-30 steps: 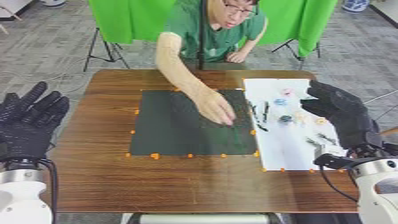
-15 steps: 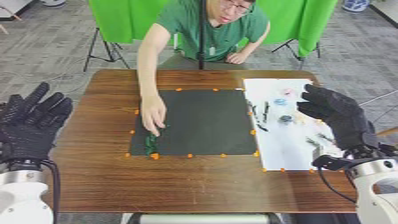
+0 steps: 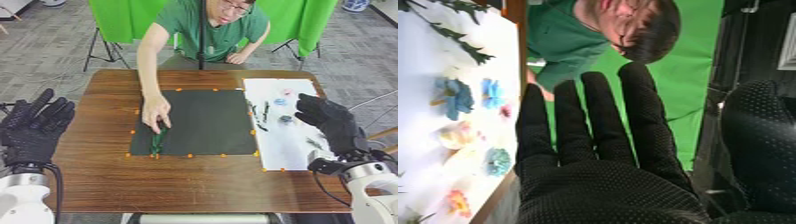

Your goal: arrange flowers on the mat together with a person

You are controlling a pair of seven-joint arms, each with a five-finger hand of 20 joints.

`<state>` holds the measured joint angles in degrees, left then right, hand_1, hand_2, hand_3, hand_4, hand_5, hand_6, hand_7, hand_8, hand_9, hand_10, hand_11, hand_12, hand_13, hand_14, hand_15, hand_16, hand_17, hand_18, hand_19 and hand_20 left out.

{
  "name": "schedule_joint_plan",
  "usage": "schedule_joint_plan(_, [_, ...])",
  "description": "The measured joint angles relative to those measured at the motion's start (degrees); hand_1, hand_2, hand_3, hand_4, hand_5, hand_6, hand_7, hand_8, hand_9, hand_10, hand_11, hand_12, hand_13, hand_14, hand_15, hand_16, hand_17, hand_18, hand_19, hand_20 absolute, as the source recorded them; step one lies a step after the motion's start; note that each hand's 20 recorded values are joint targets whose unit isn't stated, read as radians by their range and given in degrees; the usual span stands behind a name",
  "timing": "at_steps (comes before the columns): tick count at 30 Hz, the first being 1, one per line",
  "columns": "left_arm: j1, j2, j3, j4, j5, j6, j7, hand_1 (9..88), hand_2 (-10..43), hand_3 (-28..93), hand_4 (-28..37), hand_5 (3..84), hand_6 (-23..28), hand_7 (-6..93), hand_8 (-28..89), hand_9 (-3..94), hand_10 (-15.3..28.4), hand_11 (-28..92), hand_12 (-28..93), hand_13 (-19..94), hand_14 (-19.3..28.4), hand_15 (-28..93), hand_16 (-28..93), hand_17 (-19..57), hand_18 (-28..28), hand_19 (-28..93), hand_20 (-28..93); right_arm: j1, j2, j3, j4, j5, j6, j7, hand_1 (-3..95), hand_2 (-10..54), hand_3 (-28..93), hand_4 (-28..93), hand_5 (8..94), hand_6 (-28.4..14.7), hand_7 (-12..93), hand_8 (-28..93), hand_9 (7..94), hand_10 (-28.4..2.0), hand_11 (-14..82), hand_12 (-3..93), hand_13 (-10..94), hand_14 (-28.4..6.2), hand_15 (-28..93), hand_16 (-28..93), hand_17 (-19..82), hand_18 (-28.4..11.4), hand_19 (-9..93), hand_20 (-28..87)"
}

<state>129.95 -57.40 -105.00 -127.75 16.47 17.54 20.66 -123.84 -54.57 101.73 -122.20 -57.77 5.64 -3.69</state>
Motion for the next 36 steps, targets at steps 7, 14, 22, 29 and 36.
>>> schedule_joint_plan(7, [0.4,-0.55,0.22,0.19,0.01,0.0,-0.09,24.6,15.7,74,-28.3,50.5,8.3,13.6,-9,48.7,16.4,21,13,35,16.7,38,-6,-4.5,16.4,40,18,-0.28,0.0,0.23,0.06,-1.7,0.02,0.64,15.7,10.3,75,-22,46.3,-3.1,12,-9,41.0,-13.8,4.1,15.9,29,-9.2,5,22,10,-15.9,32,14])
schedule_joint_plan(14, [0.44,-1.03,0.95,0.54,-0.11,0.02,-0.08,24.7,15.7,74,-28.3,50.6,8.3,13.7,-9,48.4,16.4,21,12,35,16.7,37,-6,-4.5,16.3,40,18,-1.27,0.0,0.85,0.03,-1.96,0.96,0.61,16.0,10.1,75,-22,43.0,-2.8,11,-8,37.8,-13.1,3.4,14.2,27,-9.7,5,19,10,-15.9,32,14])
schedule_joint_plan(22, [0.59,-1.08,0.95,0.56,-0.14,0.01,0.05,24.7,15.6,74,-28.3,50.5,8.4,13.7,-9,47.9,16.3,21,13,35,16.7,37,-6,-4.7,16.4,40,17,-1.5,0.07,1.6,-0.12,-8.01,3.56,1.46,16.8,8.6,75,-21,38.9,-3.5,11,-7,33.0,-15.1,2.6,15.2,24,-13.4,5,20,8,-15.6,32,13])
schedule_joint_plan(29, [0.48,-0.95,1.09,0.74,-0.14,0.02,0.02,24.7,15.5,74,-28.3,50.3,8.4,13.6,-9,46.6,16.2,21,12,35,16.7,38,-5,-4.9,16.5,40,17,-3.56,0.5,7.78,-2.07,-30.59,5.06,11.84,18.1,3.2,75,-20,36.4,-6.2,10,-8,31.1,-18.9,1.5,15.5,19,-15.7,2,21,4,-15.0,33,11])
schedule_joint_plan(36, [0.59,-0.64,0.99,0.74,-0.29,0.09,0.02,24.7,15.5,74,-28.3,50.3,8.3,13.8,-9,46.4,16.2,21,13,35,16.7,38,-5,-5.0,16.5,40,17,-5.06,4.64,4.62,-3.27,-47.58,9.25,29.88,19.5,-1.1,75,-20,36.5,-8.1,9,-7,33.4,-19.5,3.0,17.2,22,-16.5,16,25,5,-15.9,42,11])
